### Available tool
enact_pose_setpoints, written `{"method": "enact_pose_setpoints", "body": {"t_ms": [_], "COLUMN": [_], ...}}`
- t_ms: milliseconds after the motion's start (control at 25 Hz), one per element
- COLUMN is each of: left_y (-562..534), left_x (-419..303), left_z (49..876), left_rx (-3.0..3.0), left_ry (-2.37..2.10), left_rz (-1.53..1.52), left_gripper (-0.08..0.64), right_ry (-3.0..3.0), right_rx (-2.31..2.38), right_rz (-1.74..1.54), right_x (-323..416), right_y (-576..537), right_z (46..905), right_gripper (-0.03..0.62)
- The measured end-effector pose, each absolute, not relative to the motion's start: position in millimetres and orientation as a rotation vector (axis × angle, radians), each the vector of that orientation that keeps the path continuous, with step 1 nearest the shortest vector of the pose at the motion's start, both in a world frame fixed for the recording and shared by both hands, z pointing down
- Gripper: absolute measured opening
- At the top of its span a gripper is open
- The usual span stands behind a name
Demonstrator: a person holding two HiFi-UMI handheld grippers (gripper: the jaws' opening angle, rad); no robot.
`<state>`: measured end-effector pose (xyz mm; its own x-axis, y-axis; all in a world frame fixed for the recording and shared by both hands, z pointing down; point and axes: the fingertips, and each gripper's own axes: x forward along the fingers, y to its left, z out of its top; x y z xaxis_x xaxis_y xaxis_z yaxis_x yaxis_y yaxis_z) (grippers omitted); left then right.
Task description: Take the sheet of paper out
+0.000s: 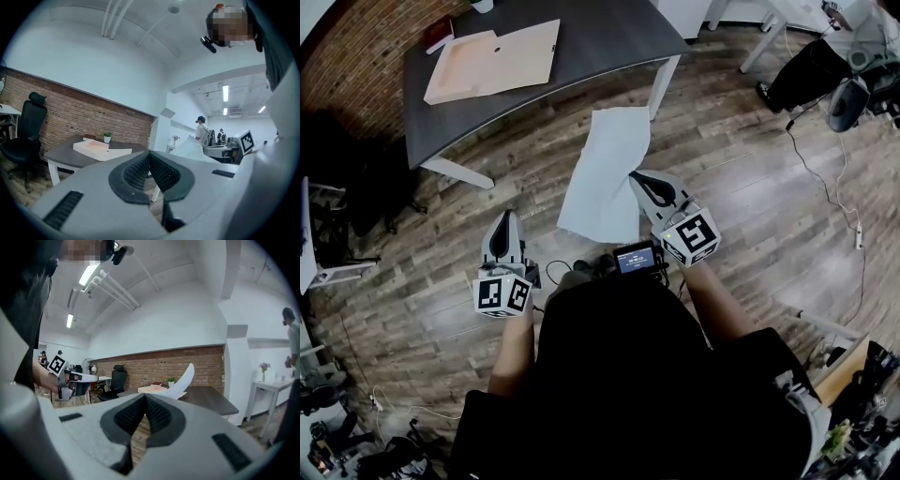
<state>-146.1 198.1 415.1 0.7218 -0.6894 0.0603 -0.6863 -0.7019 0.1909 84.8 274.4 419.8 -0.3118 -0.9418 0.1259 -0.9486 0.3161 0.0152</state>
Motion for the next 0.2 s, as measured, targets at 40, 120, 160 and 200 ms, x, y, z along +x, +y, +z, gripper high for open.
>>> {"method": "enact_pose_setpoints", "body": {"t_ms": [40,120,160,200], "left_y": [198.2,198.7,199.3,199.9], "left_x": [-146.1,-145.8,-145.6,-145.4], "left_z": [416.6,419.3,420.1,420.8], "left_rx": [2.722,2.709,2.702,2.695], "left_ry": [-1.099,-1.097,-1.1,-1.103], "left_rz": [-0.022,-0.024,-0.029,-0.034], "left_gripper": [-0.005,-0.005,-0.005,-0.005], "right_ry": [-2.456,-2.457,-2.457,-2.457], "right_rx": [1.777,1.784,1.788,1.791], "right_rz": [0.094,0.094,0.094,0.094], "right_x": [85.6,87.9,89.4,91.0], "right_y": [275.1,277.5,279.0,280.5], "right_z": [419.9,420.0,420.2,420.3], "right_gripper": [0.003,0.003,0.003,0.003]}}
